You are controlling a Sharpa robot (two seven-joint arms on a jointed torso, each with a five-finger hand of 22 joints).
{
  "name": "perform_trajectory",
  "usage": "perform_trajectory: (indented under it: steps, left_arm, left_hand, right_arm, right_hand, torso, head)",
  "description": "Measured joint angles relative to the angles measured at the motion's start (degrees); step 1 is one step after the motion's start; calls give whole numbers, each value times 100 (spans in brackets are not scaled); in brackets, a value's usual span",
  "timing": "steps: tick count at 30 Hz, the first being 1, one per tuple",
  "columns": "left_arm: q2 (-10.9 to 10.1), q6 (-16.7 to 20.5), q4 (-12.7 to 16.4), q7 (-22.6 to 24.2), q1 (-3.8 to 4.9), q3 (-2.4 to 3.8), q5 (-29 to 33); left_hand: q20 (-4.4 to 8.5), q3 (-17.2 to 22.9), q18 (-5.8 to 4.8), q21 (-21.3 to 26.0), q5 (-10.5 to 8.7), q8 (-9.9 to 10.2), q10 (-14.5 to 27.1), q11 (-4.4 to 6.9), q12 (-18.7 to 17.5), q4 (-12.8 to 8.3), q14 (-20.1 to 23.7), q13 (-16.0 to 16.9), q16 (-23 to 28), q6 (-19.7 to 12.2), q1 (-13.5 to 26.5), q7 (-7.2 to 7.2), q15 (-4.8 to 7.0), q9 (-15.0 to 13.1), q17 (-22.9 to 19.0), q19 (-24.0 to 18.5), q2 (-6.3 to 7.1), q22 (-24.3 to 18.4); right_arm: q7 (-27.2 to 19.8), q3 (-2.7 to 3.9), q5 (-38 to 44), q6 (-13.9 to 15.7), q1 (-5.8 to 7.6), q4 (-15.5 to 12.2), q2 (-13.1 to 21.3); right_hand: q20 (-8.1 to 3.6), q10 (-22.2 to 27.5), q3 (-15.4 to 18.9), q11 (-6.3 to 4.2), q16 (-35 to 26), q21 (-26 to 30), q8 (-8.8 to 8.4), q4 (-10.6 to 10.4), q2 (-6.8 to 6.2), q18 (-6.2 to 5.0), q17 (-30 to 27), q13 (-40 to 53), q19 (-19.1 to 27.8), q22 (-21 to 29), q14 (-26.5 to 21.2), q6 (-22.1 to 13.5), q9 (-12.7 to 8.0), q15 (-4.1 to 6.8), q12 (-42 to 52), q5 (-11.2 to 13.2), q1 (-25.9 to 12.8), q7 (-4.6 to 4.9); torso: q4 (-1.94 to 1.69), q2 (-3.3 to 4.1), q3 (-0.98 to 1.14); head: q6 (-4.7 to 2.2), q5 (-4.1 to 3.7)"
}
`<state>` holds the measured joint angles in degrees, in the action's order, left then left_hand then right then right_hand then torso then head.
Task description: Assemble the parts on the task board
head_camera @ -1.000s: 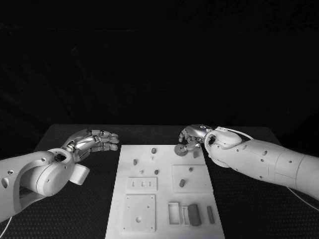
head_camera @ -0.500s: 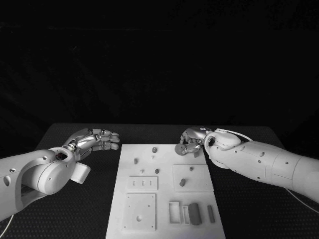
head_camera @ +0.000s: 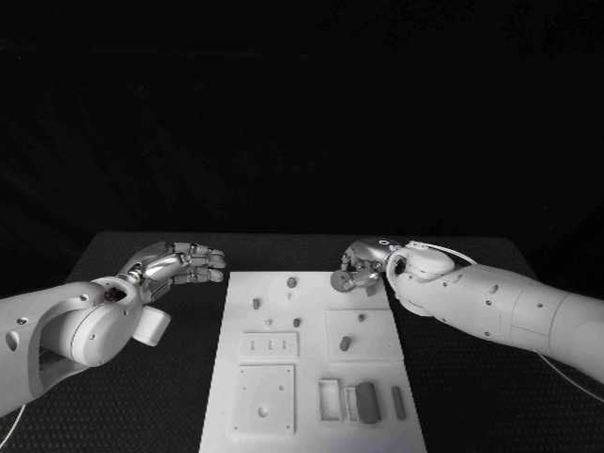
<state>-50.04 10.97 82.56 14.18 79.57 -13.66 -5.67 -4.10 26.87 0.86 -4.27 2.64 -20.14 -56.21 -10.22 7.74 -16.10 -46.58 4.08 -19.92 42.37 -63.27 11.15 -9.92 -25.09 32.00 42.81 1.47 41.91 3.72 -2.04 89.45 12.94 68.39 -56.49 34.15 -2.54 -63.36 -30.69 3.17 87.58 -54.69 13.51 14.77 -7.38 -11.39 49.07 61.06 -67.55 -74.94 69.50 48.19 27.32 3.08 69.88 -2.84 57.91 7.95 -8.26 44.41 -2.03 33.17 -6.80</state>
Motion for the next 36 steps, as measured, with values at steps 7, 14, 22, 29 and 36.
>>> perform_trajectory:
  steps: [7, 14, 22, 29, 36]
  left_arm:
    - [3, -9, -20, -8, 0, 0, 0]
    - [3, -16, -13, -14, 0, 0, 0]
    - [-6, -18, -10, -18, 0, 0, 1]
    - [-3, -18, -10, -21, 0, 0, 1]
    - [-7, -18, -11, -26, 0, 0, 1]
  left_hand:
    - [0, 0, 0, 0, 0, 0, 0, 0, 0, 0, 0, 0, 0, 0, 20, 0, 0, 0, 0, 0, -20, 0]
    - [0, 0, 0, 0, 0, 0, 0, 0, 0, 0, 0, 1, 0, 0, 19, 0, 0, 0, -1, 0, -20, 1]
    - [0, 0, 0, 0, 0, 0, 0, 0, 0, 0, 0, 1, 0, 0, 19, 0, 0, -1, 5, 0, -20, 1]
    - [0, 0, 0, 0, 0, 0, 0, 0, 0, 0, 0, 1, 0, 0, 19, 0, 0, -1, 5, 0, -20, 1]
    - [0, 0, 0, 0, 0, 0, 0, 0, 0, 0, 0, 1, 0, 0, 19, 0, 0, -1, 4, 0, -20, 1]
  right_arm:
    - [-5, -24, -3, 10, 7, 20, -24]
    - [-4, -56, 32, 49, 9, 35, -47]
    - [-1, -59, 86, 131, -17, 38, -56]
    - [-1, -66, 135, 150, -25, -1, -56]
    - [-1, -67, 173, 134, -26, -29, -49]
  right_hand:
    - [3, 20, 0, -20, 0, 0, 30, 0, 23, 0, 0, -5, 3, 0, 0, -8, 6, 0, 0, 0, -23, 11]
    - [7, 20, 0, -20, 0, 0, 36, 0, 23, 0, 0, -5, 7, 1, 0, -9, 18, 0, 24, 0, -23, 12]
    - [-32, 19, -25, -20, 27, 0, 82, 25, 116, 0, 4, -19, 10, 1, -4, -10, 18, 4, 24, 0, 24, 13]
    - [-32, 8, -62, -73, 27, 0, 172, 142, 282, 0, 6, -28, 10, 2, 1, 58, 34, 41, 24, 2, 118, -54]
    - [-31, -12, -94, -134, 27, 0, 258, 177, 414, -1, 9, -44, 11, 2, -1, 172, 77, 100, 24, 24, 187, -168]
  torso:
    - [0, -1, -1]
    - [-3, -1, -2]
    - [0, 1, -1]
    - [3, 1, -1]
    - [3, 0, -1]
  head:
    - [16, 7]
    - [31, 19]
    - [56, 32]
    - [71, 38]
    - [87, 38]
